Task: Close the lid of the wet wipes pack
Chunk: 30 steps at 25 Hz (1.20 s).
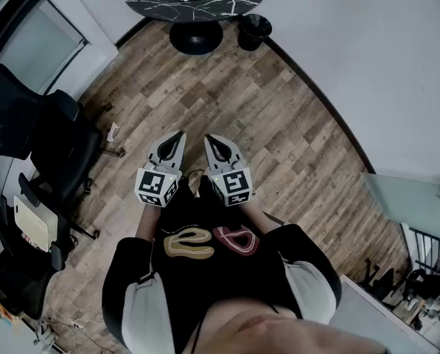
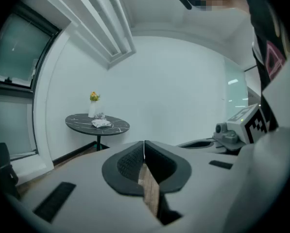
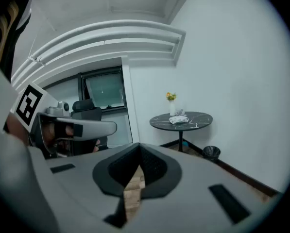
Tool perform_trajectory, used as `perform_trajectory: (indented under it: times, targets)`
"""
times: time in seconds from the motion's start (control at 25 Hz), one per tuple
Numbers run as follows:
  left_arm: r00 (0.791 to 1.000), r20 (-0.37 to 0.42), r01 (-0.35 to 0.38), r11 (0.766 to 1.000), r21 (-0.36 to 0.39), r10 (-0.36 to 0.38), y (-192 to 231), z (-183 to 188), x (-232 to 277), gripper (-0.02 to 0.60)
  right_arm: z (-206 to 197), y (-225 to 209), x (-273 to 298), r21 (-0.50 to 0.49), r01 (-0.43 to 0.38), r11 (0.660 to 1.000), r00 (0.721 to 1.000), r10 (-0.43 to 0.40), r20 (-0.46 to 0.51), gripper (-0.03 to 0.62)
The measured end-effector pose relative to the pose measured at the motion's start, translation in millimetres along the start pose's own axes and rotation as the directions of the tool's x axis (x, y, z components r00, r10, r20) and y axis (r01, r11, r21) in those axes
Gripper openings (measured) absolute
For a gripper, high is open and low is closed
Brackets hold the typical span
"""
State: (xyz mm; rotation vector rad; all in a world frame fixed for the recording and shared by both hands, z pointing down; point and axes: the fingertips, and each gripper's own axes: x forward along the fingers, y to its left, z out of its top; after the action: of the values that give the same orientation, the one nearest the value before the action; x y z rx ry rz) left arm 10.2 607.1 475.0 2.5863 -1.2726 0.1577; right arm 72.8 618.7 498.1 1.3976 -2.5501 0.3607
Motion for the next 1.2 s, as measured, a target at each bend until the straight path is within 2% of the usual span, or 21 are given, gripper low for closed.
perform_trajectory:
  times: [0.2, 0.44, 0.68, 0.8, 0.96, 1.2]
  targets:
    - [0.999, 0.026, -0.044, 0.998, -0.050, 0.045, 27.8, 0.7, -26.3, 0.020, 1.3, 32.0, 6.0, -0.040, -0.010, 0.999, 1.000, 0.010, -0.006, 0.009]
    - [0.999, 0.015, -0.033, 0.999, 0.010, 0.033, 53.4, 3.2, -38.3, 0.020, 2.4, 43.5, 23.0, -0.031, 0.025, 0.999, 1.000, -0.026, -0.007, 0.009]
    - [0.999, 0.042, -0.024, 0.997, -0.068, 0.027, 97.4, 11.4, -53.5, 0.020, 13.8, 55.3, 54.5, 0.045, 0.063, 0.997, 0.998, -0.064, 0.018, 0.011]
    - [0.999, 0.027, 0.032, 0.996, -0.087, -0.030, 115.6, 9.7, -57.7, 0.020, 14.4, 64.7, 70.4, 0.045, 0.084, 0.995, 0.996, -0.085, 0.017, 0.011]
    - [0.992, -0.028, 0.125, 0.991, -0.051, -0.127, 129.6, 0.4, -60.5, 0.021, 9.1, 78.3, 89.1, 0.047, 0.126, 0.991, 0.992, -0.126, 0.001, 0.011]
    - [0.991, -0.020, 0.132, 0.991, -0.032, -0.133, 155.3, 5.6, -63.1, 0.021, 5.0, 85.0, 94.0, 0.090, 0.207, 0.974, 0.978, -0.208, -0.003, 0.011]
